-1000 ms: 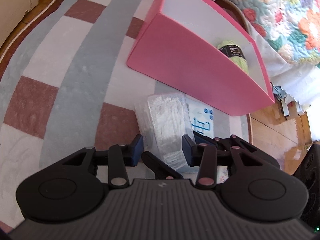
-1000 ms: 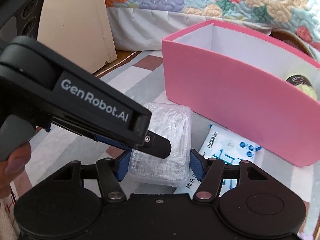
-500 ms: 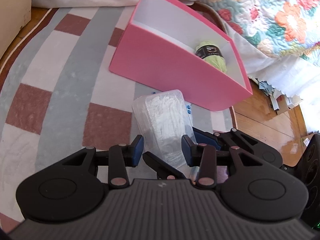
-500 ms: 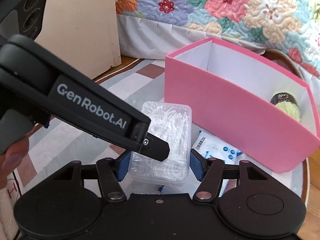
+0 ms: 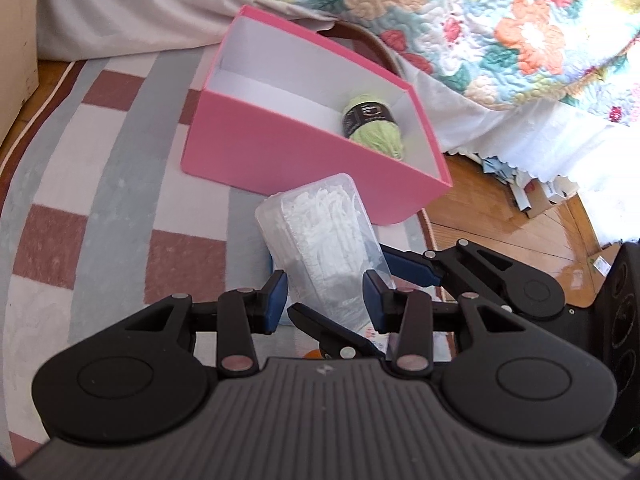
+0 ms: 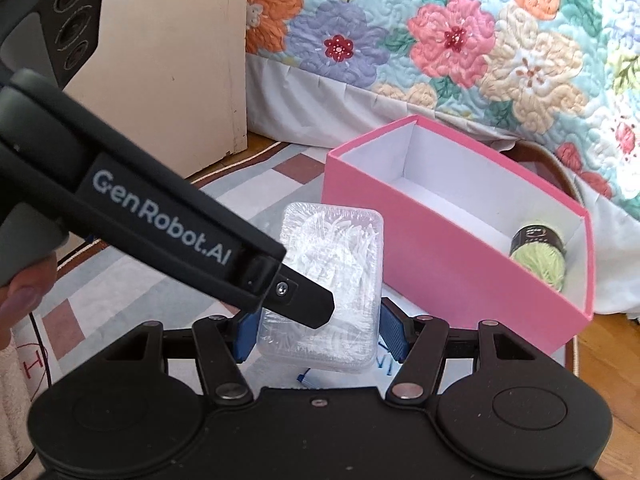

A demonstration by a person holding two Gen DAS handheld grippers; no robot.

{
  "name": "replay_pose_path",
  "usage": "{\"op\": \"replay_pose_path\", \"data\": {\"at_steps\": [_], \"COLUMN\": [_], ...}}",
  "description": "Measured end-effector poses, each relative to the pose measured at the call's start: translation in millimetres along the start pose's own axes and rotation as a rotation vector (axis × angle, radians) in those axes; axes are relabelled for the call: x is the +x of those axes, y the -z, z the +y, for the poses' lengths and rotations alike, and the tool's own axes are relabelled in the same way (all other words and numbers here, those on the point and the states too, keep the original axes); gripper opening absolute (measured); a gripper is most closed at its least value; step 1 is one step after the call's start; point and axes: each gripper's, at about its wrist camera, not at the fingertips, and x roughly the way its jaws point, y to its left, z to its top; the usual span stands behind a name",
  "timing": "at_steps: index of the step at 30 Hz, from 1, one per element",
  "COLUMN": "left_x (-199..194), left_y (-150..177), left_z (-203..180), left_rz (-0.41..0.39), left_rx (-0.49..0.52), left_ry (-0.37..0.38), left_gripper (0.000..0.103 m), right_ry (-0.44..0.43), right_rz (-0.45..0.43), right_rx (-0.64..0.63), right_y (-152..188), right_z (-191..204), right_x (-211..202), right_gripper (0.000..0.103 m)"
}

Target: Organize objects

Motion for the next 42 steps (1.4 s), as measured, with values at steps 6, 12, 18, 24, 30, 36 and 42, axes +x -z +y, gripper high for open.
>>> {"op": "replay_pose_path", "data": {"at_steps": [6,12,18,24,30,36,42], "left_x": [-5,8,9,1,4,3,5], "left_y": [-5,-18,-42,-64,-79,-92,-111], "left_z": [-14,-33,-48,-64,-76,-85,-89], "left_rz": [0.004,0.048,0.038,0.026,0.036,0.038,0.061], "left_rx": [0.03,0.066,0.071,0.081,0.116,0.121,0.125], "left_ry": [0.016,-0.009,0.021,0.014,0.0,0.006,0.009], "left_gripper": [0.04,0.04,0.04,0.04,0.04,0.04,0.041], "right_ry": [0.0,-0.009,0.025,0.02,0.015,0.038,0.021], "right_rz": [0.017,0.076,0.056,0.046,0.051,0.053,0.064], "right_rx": [0.047,0.183,0.195,0.259,0.314,0.295,0.308], "right_y": [-10,-18,-31,-47,-57,-69,-81], "right_z": [-10,-35,-52,-66,-78,-85,-99], "right_x": [-13,-10,-19,-29,-30,-36,-34], "right_gripper": [0.066,0.065,0.065,0.065,0.065,0.065,0.065]}}
